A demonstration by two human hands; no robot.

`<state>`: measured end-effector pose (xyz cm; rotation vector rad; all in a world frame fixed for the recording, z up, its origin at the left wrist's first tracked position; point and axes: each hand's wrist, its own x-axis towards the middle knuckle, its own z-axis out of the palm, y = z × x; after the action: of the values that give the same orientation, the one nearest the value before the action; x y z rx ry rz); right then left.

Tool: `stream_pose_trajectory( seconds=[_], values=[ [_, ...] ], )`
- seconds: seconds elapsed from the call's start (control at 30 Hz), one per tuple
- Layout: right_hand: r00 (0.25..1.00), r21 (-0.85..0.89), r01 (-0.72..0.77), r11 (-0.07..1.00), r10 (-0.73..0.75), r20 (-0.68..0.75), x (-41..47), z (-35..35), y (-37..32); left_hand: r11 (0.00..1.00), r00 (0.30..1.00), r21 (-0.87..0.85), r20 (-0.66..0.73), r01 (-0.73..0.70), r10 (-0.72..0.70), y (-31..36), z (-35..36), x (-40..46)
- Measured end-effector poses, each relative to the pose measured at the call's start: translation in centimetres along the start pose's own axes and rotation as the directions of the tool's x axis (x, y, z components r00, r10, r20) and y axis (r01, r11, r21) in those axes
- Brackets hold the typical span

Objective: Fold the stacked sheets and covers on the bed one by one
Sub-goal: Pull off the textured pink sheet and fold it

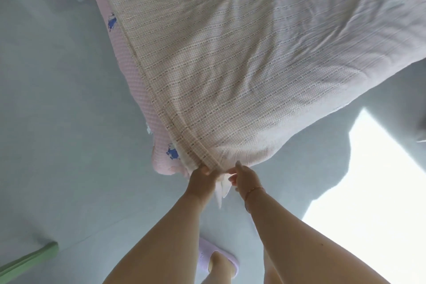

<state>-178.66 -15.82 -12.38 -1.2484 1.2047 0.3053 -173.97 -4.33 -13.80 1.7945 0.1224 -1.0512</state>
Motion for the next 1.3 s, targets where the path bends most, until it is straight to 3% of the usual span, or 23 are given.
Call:
stream_pose_trajectory(
  seconds=[0.2, 0.4, 0.5, 0.63, 0.8, 0.93, 1.07, 1.2, 1.3],
  values=[
    [0.987, 0.006, -0.156, 0.988, 0.156, 0.039, -4.1, -2.9, 3.1, 0.990, 0.999, -0.137, -0.046, -0.024, 0.018, -1.1, 3.0, -0.9],
    [0.976, 0.292, -0.216, 0.932, 0.214, 0.036, -5.5, -4.7, 4.1, 0.920, 0.993, -0.391, -0.114, -0.014, -0.034, 4.5, 5.4, -3.8],
    [0.958, 0.463, -0.275, 0.843, 0.279, 0.061, -4.7, -5.6, 4.2, 0.874, 0.990, -0.485, -0.137, -0.038, -0.033, 4.7, 5.7, -4.5],
    [0.901, 0.656, -0.421, 0.626, 0.368, 0.227, -3.5, -5.4, 4.0, 0.839, 0.987, -0.542, -0.156, -0.057, -0.033, 4.0, 5.3, -5.9],
    [0.789, 0.694, -0.584, 0.420, 0.492, 0.367, -3.9, -3.9, 4.7, 0.819, 0.984, -0.567, -0.176, -0.094, -0.009, 3.7, 5.0, -7.0],
    [0.780, 0.726, -0.587, 0.359, 0.492, 0.387, -4.5, -3.2, 4.4, 0.816, 0.983, -0.566, -0.184, -0.118, 0.014, 4.3, 5.6, -7.3],
    [0.717, 0.697, -0.654, 0.294, 0.536, 0.446, -4.7, -3.1, 3.4, 0.802, 0.983, -0.580, -0.180, -0.141, 0.043, 5.0, 6.1, -7.7],
    [0.763, 0.828, -0.555, 0.075, 0.443, 0.471, -4.0, -3.3, 3.7, 0.830, 0.978, -0.533, -0.194, -0.167, 0.073, 5.0, 6.2, -7.8],
    [0.851, 0.904, -0.426, -0.026, 0.328, 0.411, -3.7, -3.3, 5.4, 0.833, 0.976, -0.525, -0.205, -0.176, 0.077, 4.8, 6.2, -7.7]
  ],
)
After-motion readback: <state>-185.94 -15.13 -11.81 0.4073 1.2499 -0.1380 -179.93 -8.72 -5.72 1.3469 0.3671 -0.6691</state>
